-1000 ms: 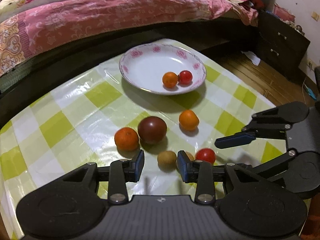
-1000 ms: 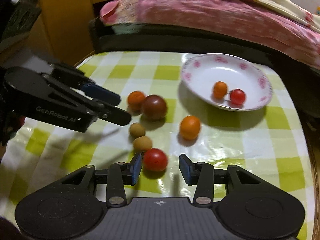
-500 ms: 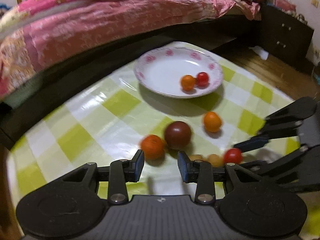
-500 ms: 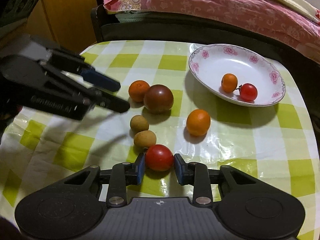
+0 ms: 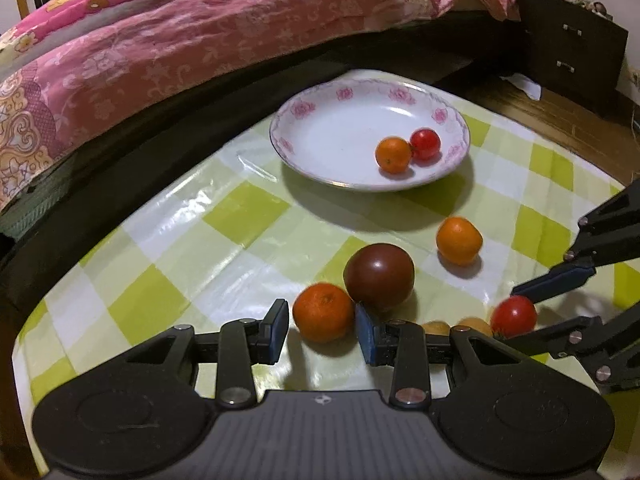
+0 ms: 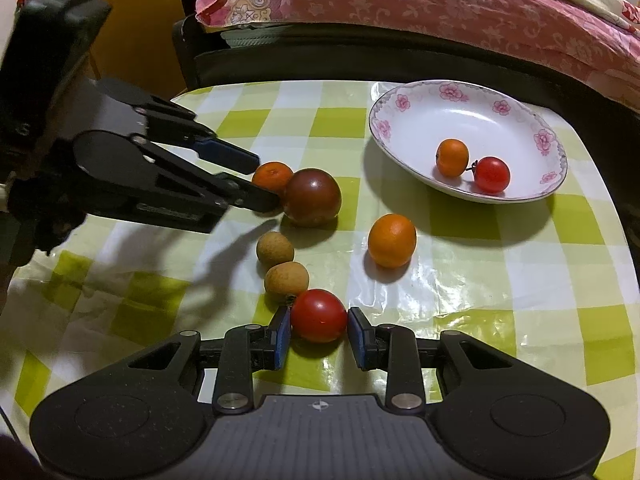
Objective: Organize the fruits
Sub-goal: 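Move both tools back toward the remaining fruits on the tablecloth, then grasp a tangerine with the left tool while the right tool grasps a cherry tomato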
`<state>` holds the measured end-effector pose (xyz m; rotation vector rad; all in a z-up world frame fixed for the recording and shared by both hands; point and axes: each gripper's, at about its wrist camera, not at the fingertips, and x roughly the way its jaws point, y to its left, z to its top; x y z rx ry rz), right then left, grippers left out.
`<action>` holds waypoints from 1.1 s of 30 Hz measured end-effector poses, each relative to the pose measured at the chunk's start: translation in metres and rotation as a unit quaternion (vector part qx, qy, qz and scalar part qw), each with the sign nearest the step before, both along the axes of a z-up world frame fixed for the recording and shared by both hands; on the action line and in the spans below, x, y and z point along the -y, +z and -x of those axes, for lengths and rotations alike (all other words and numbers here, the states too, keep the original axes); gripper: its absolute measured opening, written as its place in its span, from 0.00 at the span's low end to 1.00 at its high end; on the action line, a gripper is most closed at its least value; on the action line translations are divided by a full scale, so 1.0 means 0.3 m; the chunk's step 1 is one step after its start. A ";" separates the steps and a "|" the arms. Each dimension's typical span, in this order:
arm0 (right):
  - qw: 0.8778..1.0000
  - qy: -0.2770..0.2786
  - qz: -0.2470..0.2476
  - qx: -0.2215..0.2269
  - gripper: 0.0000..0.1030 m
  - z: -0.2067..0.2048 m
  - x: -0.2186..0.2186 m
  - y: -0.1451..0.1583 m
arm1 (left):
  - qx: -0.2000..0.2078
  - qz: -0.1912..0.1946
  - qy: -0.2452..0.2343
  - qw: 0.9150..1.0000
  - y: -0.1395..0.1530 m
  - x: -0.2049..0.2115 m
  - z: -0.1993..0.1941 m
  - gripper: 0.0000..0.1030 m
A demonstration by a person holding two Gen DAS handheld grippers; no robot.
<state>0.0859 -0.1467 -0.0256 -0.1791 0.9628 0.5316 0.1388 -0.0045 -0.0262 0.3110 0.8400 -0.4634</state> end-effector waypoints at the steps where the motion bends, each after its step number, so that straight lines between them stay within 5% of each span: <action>1: 1.000 -0.001 -0.001 0.002 0.26 0.000 0.001 0.003 | -0.001 0.005 0.003 1.000 0.003 -0.004 -0.007 0.43; 25: 1.000 -0.017 -0.015 0.001 0.26 -0.022 0.036 0.029 | -0.003 -0.028 -0.048 0.998 -0.031 0.010 -0.012 0.42; 33: 1.000 -0.011 -0.014 -0.001 0.26 -0.019 0.027 0.018 | -0.001 -0.017 -0.025 1.000 -0.034 0.012 -0.015 0.42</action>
